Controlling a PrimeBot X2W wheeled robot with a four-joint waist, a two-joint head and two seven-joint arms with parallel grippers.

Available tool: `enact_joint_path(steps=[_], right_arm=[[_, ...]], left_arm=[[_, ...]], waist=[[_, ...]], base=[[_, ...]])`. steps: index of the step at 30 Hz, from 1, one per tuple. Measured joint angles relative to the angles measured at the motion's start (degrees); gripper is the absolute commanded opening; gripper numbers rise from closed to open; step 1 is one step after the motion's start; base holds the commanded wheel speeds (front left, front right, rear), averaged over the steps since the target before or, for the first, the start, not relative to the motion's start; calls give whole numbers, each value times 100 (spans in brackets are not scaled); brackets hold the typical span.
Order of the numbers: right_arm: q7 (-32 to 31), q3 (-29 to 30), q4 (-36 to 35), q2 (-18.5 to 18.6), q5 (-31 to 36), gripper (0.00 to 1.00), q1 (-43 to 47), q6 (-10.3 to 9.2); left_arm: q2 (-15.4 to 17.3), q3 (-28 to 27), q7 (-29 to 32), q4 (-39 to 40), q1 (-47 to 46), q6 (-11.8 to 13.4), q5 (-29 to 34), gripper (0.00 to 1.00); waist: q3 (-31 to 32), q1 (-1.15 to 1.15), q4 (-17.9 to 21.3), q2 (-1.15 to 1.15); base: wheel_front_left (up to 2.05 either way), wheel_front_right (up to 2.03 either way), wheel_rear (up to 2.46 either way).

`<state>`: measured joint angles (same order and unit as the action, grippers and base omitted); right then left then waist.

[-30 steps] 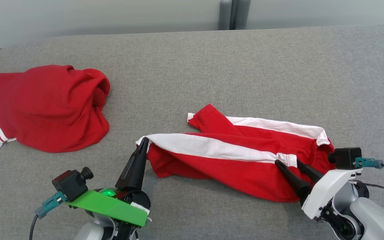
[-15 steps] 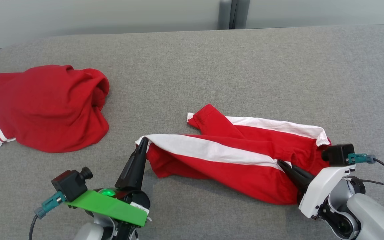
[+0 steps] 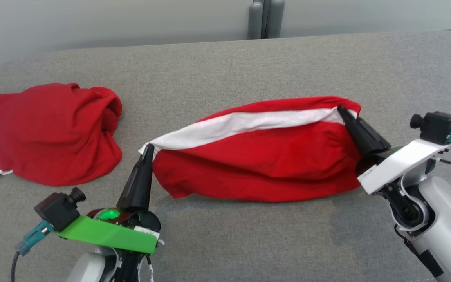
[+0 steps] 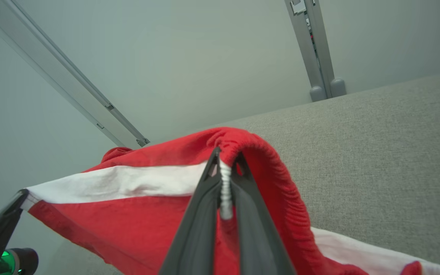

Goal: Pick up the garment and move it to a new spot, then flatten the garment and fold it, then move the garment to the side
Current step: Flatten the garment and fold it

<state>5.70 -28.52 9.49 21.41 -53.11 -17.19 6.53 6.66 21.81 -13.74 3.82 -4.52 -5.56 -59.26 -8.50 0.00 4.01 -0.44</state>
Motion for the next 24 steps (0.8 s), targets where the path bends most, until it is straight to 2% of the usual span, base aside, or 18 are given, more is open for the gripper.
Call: enact_joint_path(steps=[8, 11, 13, 15, 18, 21, 24], right_arm=[[199, 527, -928, 56, -749, 0, -28, 1], [-99, 454, -1048, 81, -890, 0, -106, 1], [-434, 301, -968, 247, -799, 0, -339, -1], [-787, 156, -770, 378, -669, 0, -747, -35], [-1088, 7, -400, 425, -108, 0, -1717, -250], [-790, 495, -330, 152, 149, 0, -2911, -524], [-349, 890, -428, -34, 275, 0, -3804, -617]], left_arm=[[12, -292, -12, 842, -254, -22, -186, 0], [252, -365, 226, 917, -454, 69, -192, 0], [375, -352, 548, 788, -710, 186, -257, 0], [425, -346, 875, 464, -1035, 388, -397, 0], [569, -582, 1147, -31, -1696, 743, -372, 0], [534, -996, 1111, -73, -2693, 887, -379, 0], [427, -1131, 1057, 253, -3663, 883, -376, 0]], waist=[[144, 0, 135, 0], [137, 0, 189, 0], [100, 0, 208, 0], [45, 0, 217, 0], [-57, 0, 225, 0], [-167, 0, 235, 0], [-282, 0, 230, 0]], base=[[0, 0, 0], [0, 0, 0], [0, 0, 0], [0, 0, 0], [0, 0, 0], [0, 0, 0], [0, 0, 0]])
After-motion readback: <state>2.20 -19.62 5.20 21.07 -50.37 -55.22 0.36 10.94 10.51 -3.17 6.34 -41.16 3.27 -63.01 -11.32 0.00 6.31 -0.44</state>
